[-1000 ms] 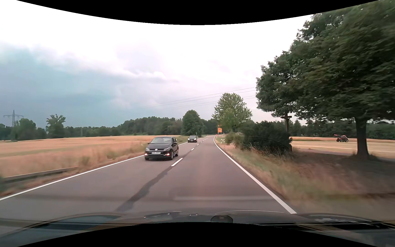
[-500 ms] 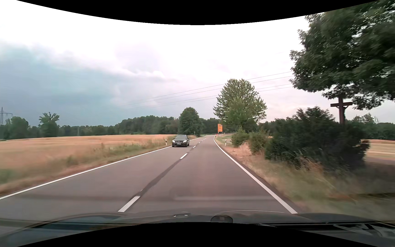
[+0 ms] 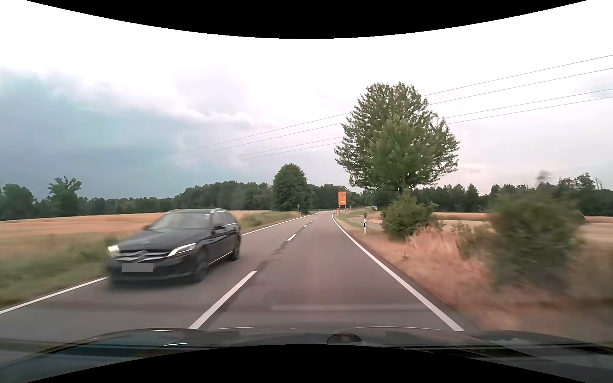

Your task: Follow the waypoints while adhering to traffic rules and regulations

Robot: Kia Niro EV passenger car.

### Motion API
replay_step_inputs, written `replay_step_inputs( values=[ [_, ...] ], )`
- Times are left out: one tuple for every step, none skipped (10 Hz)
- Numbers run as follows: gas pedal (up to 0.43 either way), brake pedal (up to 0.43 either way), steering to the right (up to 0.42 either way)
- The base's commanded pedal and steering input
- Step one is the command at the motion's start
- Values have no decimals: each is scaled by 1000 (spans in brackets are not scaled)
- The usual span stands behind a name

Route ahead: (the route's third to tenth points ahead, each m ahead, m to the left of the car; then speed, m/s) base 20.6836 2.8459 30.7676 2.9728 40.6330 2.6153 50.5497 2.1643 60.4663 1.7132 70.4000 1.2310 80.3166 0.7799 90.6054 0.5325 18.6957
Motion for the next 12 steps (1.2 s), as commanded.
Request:
replay_step_inputs(
  values=[
    [98, 0, 2],
    [98, 0, 2],
    [98, 0, 2],
    [87, 0, 2],
    [79, 0, 2],
    [59, 0, 1],
    [39, 0, 2],
    [0, 0, 2],
    [0, 0, 2],
    [0, 0, 2],
    [0, 0, 1],
    [0, 0, 2]
  ],
)
